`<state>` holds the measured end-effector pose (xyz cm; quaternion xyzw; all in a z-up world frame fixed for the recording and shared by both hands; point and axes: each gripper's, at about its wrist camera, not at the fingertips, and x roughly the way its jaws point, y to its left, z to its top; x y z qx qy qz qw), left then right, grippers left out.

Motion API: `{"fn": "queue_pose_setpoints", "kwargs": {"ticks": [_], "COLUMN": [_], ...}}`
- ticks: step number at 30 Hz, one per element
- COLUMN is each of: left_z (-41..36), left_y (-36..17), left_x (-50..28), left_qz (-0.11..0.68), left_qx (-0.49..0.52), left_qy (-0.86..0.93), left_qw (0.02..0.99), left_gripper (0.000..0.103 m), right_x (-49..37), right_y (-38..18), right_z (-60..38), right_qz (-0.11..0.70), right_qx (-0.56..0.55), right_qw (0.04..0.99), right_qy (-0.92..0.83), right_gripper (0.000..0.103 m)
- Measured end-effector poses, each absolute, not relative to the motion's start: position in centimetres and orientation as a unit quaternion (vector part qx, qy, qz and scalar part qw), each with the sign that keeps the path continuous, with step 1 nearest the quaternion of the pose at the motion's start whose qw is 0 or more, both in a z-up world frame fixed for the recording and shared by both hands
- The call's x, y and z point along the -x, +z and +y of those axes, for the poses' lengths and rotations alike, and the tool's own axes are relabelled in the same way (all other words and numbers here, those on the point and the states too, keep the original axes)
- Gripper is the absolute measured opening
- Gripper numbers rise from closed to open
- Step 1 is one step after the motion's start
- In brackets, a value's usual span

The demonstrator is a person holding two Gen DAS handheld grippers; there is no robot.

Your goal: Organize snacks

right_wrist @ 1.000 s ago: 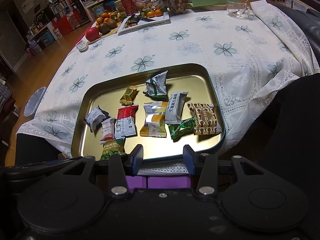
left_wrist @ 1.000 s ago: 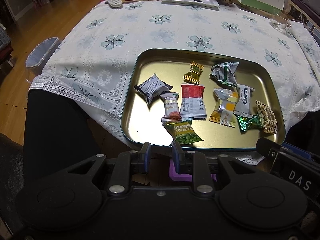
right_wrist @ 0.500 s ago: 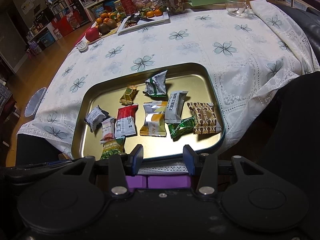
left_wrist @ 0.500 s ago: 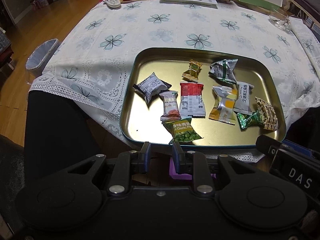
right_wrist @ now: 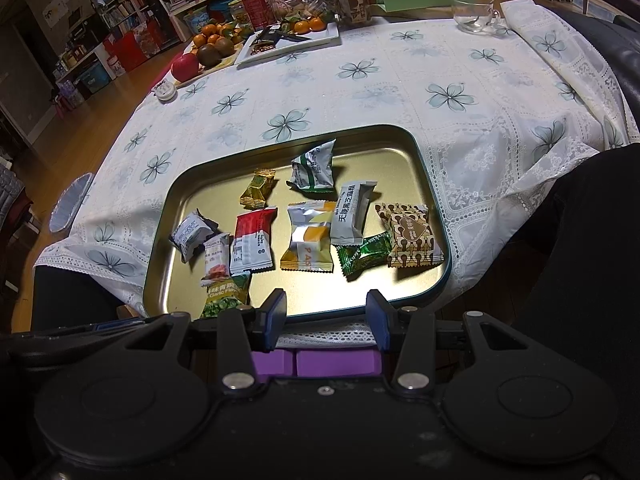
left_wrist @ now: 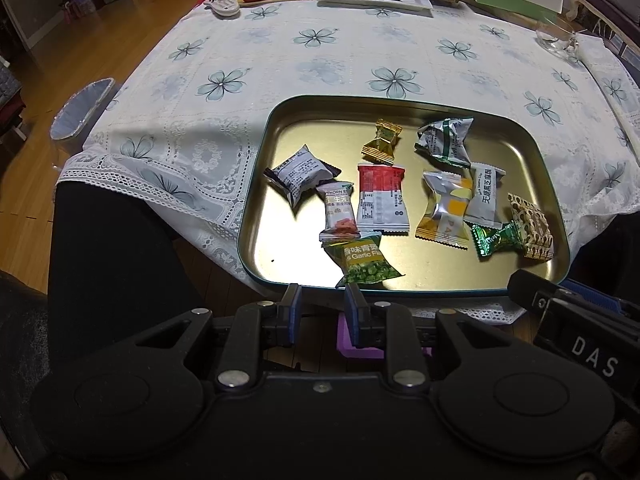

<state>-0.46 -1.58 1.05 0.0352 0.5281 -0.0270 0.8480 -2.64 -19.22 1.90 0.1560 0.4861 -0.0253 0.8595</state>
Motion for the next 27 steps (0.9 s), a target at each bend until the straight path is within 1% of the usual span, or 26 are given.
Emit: {"fn": "queue_pose_setpoints", "kwargs": {"ticks": [27], "left_z": [-2.09], "left_y": [1.01], "left_x": [0.43], "left_qz": [0.529], "left_qx": [-0.054], "left_qy": [-0.025], "left_qw": [0.846], "left_gripper": [0.035], "right_x": [2.59], "right_y": [1.87], "right_z": [-19.11], "right_qz": [0.488], "right_qx": [-0.151], "right_qw": [0.859], "right_qy": [-0.024], "right_gripper": [0.047]}}
